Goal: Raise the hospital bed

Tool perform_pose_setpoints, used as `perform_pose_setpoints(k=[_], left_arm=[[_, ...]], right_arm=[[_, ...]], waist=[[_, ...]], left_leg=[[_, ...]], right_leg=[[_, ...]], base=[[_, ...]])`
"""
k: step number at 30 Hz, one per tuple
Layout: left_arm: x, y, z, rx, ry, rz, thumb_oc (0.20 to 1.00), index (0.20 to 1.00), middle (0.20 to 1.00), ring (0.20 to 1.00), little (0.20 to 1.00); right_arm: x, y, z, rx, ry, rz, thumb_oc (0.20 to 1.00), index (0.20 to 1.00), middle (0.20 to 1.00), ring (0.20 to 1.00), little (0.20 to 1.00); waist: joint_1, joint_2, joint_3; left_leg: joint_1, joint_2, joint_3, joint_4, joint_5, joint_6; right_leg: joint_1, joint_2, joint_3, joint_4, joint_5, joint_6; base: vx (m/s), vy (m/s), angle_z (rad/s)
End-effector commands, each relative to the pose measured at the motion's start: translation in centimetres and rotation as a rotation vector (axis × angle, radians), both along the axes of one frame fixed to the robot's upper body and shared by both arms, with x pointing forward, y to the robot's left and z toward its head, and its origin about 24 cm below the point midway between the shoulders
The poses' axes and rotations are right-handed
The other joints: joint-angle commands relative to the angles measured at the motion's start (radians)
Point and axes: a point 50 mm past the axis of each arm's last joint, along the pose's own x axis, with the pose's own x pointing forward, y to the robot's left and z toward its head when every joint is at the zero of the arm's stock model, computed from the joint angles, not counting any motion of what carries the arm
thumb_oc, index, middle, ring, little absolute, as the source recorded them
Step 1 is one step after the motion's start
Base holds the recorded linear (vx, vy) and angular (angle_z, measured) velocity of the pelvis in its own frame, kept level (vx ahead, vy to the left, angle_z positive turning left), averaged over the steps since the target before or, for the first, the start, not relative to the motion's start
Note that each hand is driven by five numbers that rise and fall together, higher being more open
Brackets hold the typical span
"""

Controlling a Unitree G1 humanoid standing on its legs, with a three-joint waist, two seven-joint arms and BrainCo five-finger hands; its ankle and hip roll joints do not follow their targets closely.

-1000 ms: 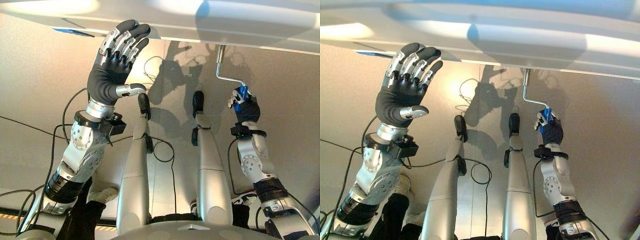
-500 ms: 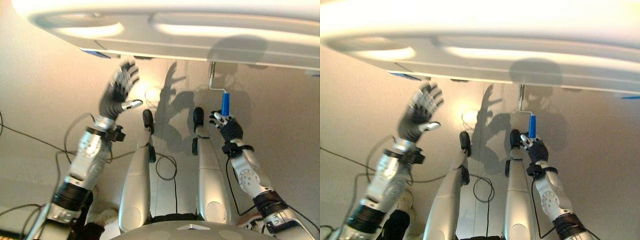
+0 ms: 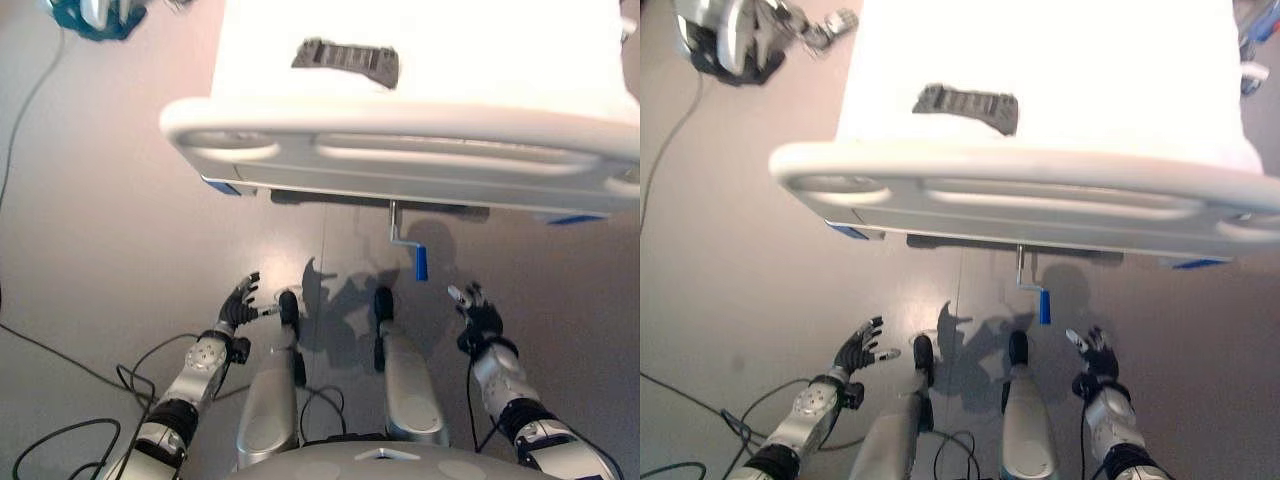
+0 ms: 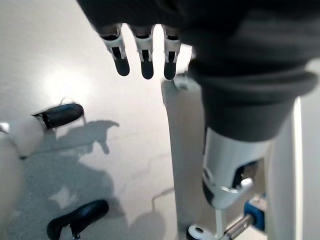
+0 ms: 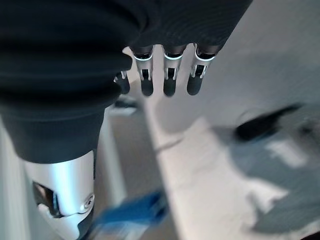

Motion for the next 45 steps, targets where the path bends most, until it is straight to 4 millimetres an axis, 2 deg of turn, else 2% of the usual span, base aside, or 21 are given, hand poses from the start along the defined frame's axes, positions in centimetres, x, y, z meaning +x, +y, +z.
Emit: perform_pose_setpoints(k=[1, 4, 5, 6, 9, 12, 13, 15, 22, 31, 45], left_arm=[[0.7, 0.6, 0.1, 0.056, 0.007, -0.013, 1.000, 1.000, 1.000, 1.000, 1.000], [-1.1, 1.7, -0.9, 0.079, 0.080, 0.034, 1.000, 1.000, 1.000, 1.000, 1.000], [-1.1, 1.7, -0.9, 0.079, 0.080, 0.034, 1.000, 1.000, 1.000, 1.000, 1.000], [-2.0, 2.1, -1.4, 0.083, 0.114, 0.071, 1.000, 1.000, 1.000, 1.000, 1.000], [-2.8, 2.4, -1.8, 0.103, 0.150, 0.090, 1.000, 1.000, 1.000, 1.000, 1.000], [-3.3, 2.2, -2.1, 0.113, 0.163, 0.085, 1.000, 1.000, 1.000, 1.000, 1.000], [-3.7, 2.2, -2.3, 0.120, 0.185, 0.078, 1.000, 1.000, 1.000, 1.000, 1.000], [-4.0, 1.9, -2.5, 0.123, 0.198, 0.064, 1.000, 1.000, 1.000, 1.000, 1.000], [-5.0, 0.9, -3.6, 0.131, 0.272, 0.070, 1.000, 1.000, 1.000, 1.000, 1.000], [-4.6, 0.0, -3.7, 0.099, 0.262, 0.122, 1.000, 1.000, 1.000, 1.000, 1.000], [-5.3, -1.1, -4.2, 0.110, 0.300, 0.026, 1.000, 1.000, 1.000, 1.000, 1.000]], right_arm=[[0.2, -1.6, 0.5, -0.099, 0.061, 0.108, 1.000, 1.000, 1.000, 1.000, 1.000], [-1.0, -1.4, 0.0, -0.123, 0.126, 0.186, 1.000, 1.000, 1.000, 1.000, 1.000], [-1.0, -1.3, 0.0, -0.123, 0.126, 0.187, 1.000, 1.000, 1.000, 1.000, 1.000], [-1.5, -1.2, -0.3, -0.122, 0.141, 0.206, 1.000, 1.000, 1.000, 1.000, 1.000], [-1.1, -0.4, -0.3, -0.123, 0.126, 0.239, 1.000, 1.000, 1.000, 1.000, 1.000], [-0.8, 1.3, -0.4, -0.208, 0.158, 0.484, 1.000, 1.000, 1.000, 1.000, 1.000], [-1.3, 1.7, -0.7, -0.228, 0.193, 0.565, 1.000, 1.000, 1.000, 1.000, 1.000], [-1.9, 2.0, -1.1, -0.244, 0.228, 0.615, 1.000, 1.000, 1.000, 1.000, 1.000], [-3.1, 2.0, -1.8, -0.255, 0.291, 0.562, 1.000, 1.000, 1.000, 1.000, 1.000], [-2.6, 1.9, -1.6, -0.234, 0.255, 0.469, 1.000, 1.000, 1.000, 1.000, 1.000], [-3.7, 2.0, -2.0, -0.228, 0.283, 0.462, 1.000, 1.000, 1.000, 1.000, 1.000]], waist=[[0.014, -0.001, -0.012], [0.015, -0.010, -0.065], [0.015, -0.010, -0.064], [0.012, -0.016, -0.096], [0.006, -0.028, -0.141], [0.005, -0.038, -0.167], [0.006, -0.042, -0.172], [0.005, -0.048, -0.188], [-0.001, -0.045, -0.223], [0.004, -0.048, -0.236], [0.006, -0.050, -0.253]], left_leg=[[0.029, -0.030, 0.049, 0.078, -0.079, -0.008], [0.081, -0.022, 0.052, 0.052, -0.076, -0.010], [0.083, -0.022, 0.052, 0.051, -0.076, -0.010], [0.114, -0.019, 0.057, 0.037, -0.075, -0.013], [0.161, -0.012, 0.063, 0.016, -0.077, -0.015], [0.208, -0.010, 0.069, 0.003, -0.085, -0.010], [0.220, -0.010, 0.071, 0.001, -0.088, -0.009], [0.243, -0.011, 0.074, -0.007, -0.096, -0.003], [0.294, -0.013, 0.089, -0.022, -0.109, 0.006], [0.321, -0.013, 0.083, -0.016, -0.122, 0.014], [0.320, -0.011, 0.069, -0.030, -0.119, 0.014]], right_leg=[[0.000, 0.026, -0.059, 0.007, 0.031, 0.033], [0.051, 0.032, -0.062, -0.015, 0.035, 0.034], [0.052, 0.032, -0.062, -0.016, 0.035, 0.034], [0.080, 0.035, -0.063, -0.026, 0.036, 0.036], [0.120, 0.040, -0.059, -0.044, 0.037, 0.037], [0.163, 0.048, -0.040, -0.061, 0.035, 0.033], [0.177, 0.048, -0.036, -0.066, 0.034, 0.031], [0.199, 0.049, -0.029, -0.081, 0.033, 0.030], [0.251, 0.049, -0.010, -0.112, 0.035, 0.027], [0.274, 0.050, 0.006, -0.112, 0.028, 0.020], [0.286, 0.052, -0.005, -0.130, 0.024, 0.020]], base=[[0.07, -0.030, 0.22], [0.08, -0.041, 0.12], [0.06, -0.015, 0.01], [0.06, -0.009, -0.03], [0.06, -0.008, -0.03], [0.06, 0.004, -0.04], [0.06, 0.005, -0.04], [0.07, 0.017, -0.06], [0.05, 0.017, -0.14], [0.02, 0.002, -0.04], [0.00, 0.000, 0.00]])
